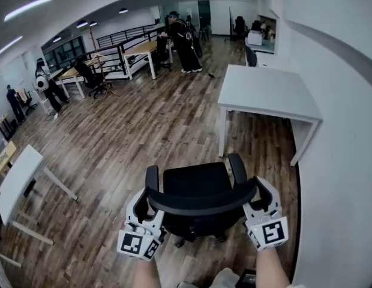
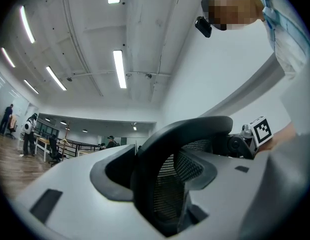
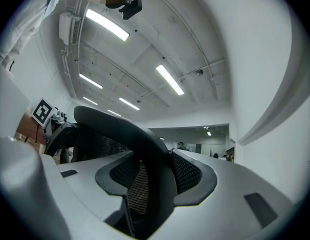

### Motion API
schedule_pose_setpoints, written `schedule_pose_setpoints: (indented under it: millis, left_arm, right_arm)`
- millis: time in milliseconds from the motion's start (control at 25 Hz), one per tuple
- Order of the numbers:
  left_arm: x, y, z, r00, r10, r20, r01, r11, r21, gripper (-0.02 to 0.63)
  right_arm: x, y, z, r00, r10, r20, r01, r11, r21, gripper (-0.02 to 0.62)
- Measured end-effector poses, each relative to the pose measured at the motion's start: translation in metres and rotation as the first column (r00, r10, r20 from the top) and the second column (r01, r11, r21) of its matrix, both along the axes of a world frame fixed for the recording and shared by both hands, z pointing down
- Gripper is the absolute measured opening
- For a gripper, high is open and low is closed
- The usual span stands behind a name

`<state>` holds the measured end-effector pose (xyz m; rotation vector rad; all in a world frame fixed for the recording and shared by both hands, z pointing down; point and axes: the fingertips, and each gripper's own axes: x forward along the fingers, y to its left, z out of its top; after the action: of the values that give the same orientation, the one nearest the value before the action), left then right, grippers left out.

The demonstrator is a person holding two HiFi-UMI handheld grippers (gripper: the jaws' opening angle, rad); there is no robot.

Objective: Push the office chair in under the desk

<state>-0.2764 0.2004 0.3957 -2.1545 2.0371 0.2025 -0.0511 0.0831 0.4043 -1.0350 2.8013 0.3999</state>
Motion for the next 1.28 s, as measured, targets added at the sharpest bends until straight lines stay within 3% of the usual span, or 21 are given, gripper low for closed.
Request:
schedule_pose_setpoints:
  millis: [720, 1280]
  left_arm:
    - [0.091, -0.114, -0.004, 0.991, 0.137, -0.001, -0.137, 0.990, 0.038, 0.233]
    - [0.153, -0.180, 0.000, 0.979, 0.205, -0.003, -0.204, 0.978, 0.029, 0.233]
  right_arm:
    - [0.108, -0.078, -0.007, 0.980, 0.191, 0.061, -0.192, 0.981, 0.010, 0.215]
    - [0.177, -0.125, -0.002, 0.963, 0.265, 0.047, -0.265, 0.964, -0.004, 0.215]
